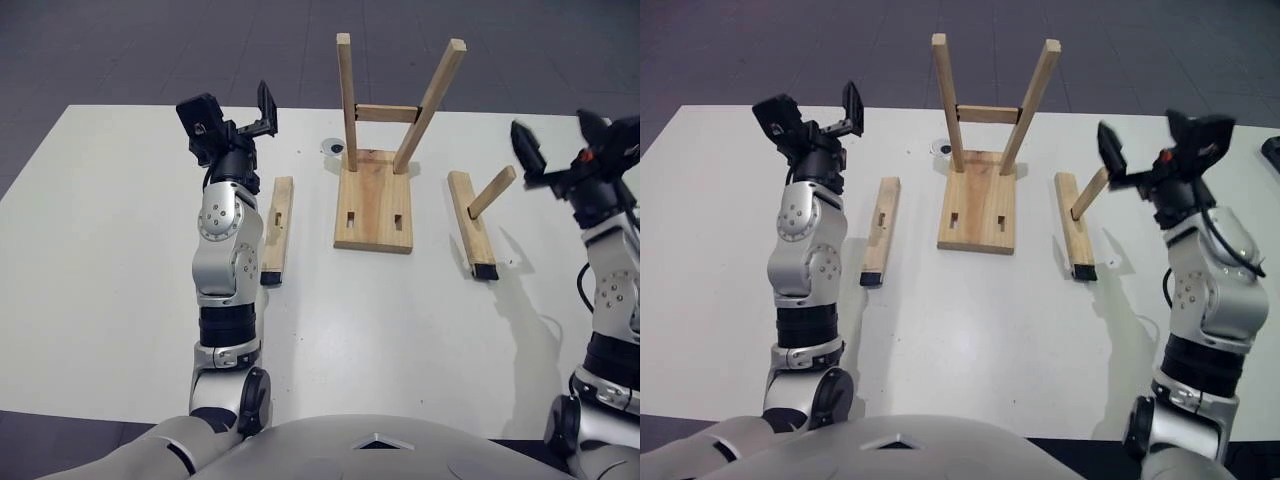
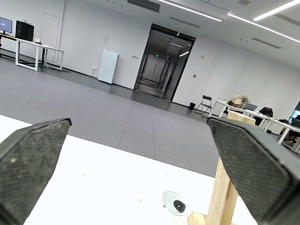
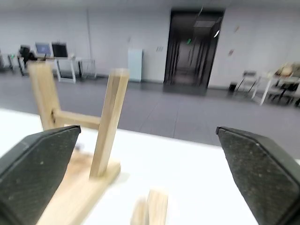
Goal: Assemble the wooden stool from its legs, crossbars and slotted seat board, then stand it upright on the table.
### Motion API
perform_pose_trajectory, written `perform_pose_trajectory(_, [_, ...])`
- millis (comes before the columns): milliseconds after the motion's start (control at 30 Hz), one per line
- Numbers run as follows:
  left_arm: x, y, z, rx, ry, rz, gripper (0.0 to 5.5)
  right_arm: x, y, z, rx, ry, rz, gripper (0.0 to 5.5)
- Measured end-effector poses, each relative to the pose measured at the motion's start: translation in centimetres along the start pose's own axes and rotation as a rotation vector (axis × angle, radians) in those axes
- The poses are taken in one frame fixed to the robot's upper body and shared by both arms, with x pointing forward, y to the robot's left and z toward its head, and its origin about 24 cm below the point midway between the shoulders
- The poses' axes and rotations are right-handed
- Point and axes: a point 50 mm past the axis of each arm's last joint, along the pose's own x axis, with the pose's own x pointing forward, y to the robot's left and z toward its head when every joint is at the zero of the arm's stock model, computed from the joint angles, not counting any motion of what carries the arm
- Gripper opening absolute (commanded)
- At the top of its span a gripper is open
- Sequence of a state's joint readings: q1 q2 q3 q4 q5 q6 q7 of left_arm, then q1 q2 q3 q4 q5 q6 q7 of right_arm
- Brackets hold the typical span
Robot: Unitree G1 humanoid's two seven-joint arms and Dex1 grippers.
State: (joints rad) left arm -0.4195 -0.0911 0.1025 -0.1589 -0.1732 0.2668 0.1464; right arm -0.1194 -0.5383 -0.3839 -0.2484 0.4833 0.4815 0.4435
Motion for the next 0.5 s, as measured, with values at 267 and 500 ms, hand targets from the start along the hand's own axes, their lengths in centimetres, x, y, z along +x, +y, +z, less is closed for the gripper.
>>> perform_pose_trajectory(267, [-0.9, -2.6, -0.5, -0.027, 0.060, -0.074, 5.40, -0.6, 1.6, -7.1, -0.009, 0.376, -0.039, 5.36])
perform_pose_trajectory(500, [-1.2, -2.6, -0.8, -0.034, 0.143, -0.066, 5.40, -0.4, 2.6, -9.6, 0.007, 0.619, -0.044, 4.72])
